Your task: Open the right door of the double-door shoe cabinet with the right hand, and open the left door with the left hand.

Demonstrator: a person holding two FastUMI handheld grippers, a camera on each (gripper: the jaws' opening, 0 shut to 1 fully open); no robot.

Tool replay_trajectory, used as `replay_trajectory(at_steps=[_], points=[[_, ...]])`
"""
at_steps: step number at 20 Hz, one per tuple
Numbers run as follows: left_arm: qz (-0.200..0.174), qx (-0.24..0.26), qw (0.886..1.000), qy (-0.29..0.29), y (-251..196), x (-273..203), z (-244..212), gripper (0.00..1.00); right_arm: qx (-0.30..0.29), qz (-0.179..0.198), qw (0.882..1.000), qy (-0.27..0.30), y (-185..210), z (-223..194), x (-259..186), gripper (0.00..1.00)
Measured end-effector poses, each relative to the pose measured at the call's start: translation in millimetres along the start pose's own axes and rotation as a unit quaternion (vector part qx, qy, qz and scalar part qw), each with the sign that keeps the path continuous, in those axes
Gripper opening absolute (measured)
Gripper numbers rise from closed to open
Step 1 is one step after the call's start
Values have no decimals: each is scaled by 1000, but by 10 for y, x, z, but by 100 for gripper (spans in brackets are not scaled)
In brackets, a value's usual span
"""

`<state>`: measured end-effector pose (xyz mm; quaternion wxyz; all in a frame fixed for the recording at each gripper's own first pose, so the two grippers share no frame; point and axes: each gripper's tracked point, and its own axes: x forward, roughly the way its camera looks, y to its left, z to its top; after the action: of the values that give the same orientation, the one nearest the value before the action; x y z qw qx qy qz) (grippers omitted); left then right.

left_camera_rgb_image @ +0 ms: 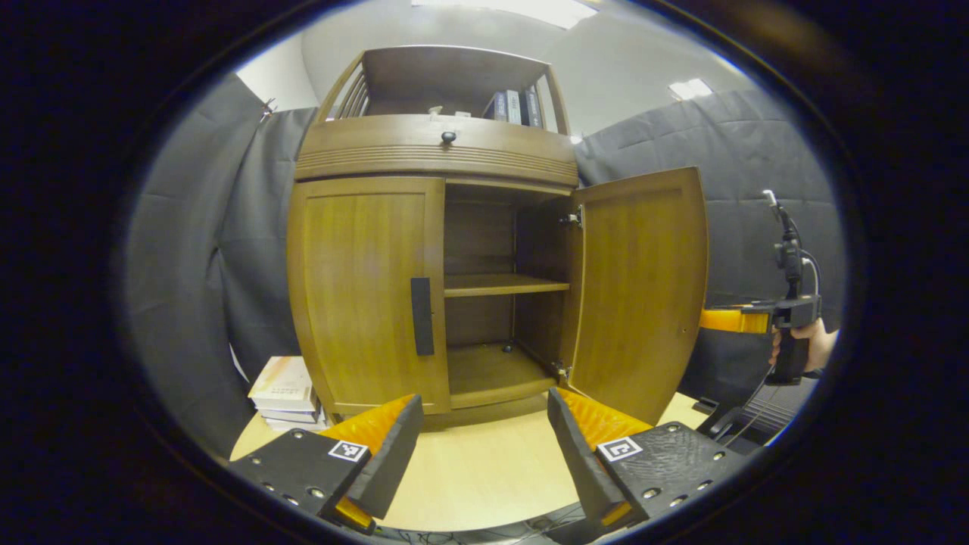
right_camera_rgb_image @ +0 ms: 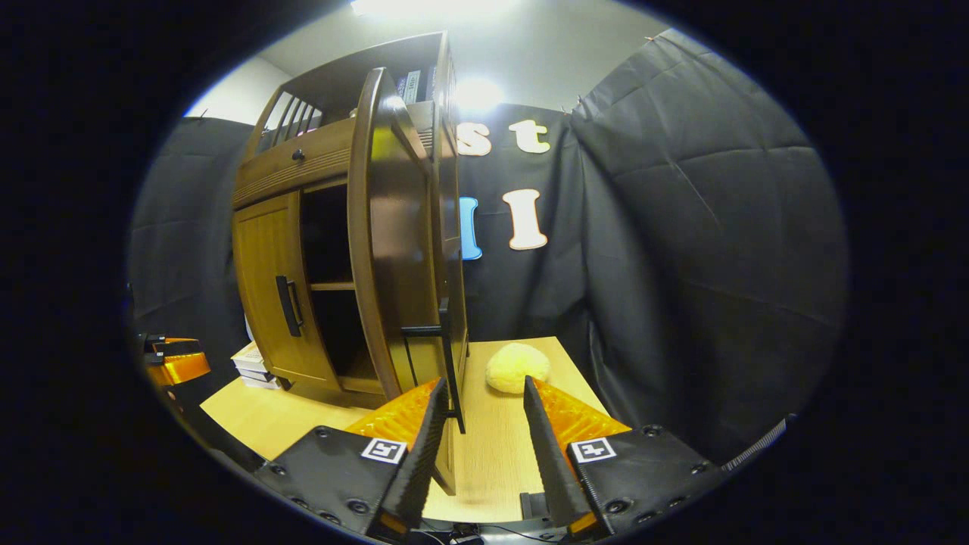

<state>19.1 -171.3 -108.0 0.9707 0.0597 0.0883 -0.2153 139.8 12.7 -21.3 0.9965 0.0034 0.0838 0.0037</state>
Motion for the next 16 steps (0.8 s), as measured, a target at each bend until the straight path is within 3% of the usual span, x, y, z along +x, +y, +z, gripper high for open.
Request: replay_trajectory(at_steps=[1, 3, 4, 10, 12, 13, 14, 16], points=[[1, 2, 1000, -2, 23, 16, 13, 92, 8, -2, 1000, -4, 32, 16, -61, 66], [8, 5, 1000, -7, 85, 56, 59, 92, 9, -36, 999, -7, -44, 37, -157, 91], [12, 8, 1000, -11, 159, 96, 102, 92, 10, -51, 999, -12, -67, 63, -242, 95], [50, 38, 998, -30, 444, 595, 306, 92, 31, -41, 998, -38, 424, 237, -464, 92], [58, 52, 996, -33, 488, 762, 378, 92, 31, -23, 998, -43, 665, 263, -448, 98], [59, 60, 996, -36, 498, 863, 423, 92, 22, -14, 999, -40, 757, 233, -418, 93], [61, 67, 995, -37, 515, 975, 454, 92, 10, -7, 999, -36, 834, 217, -386, 98], [64, 72, 995, -38, 517, 1166, 475, 92, -2, 12, 999, -37, 985, 256, -339, 93]])
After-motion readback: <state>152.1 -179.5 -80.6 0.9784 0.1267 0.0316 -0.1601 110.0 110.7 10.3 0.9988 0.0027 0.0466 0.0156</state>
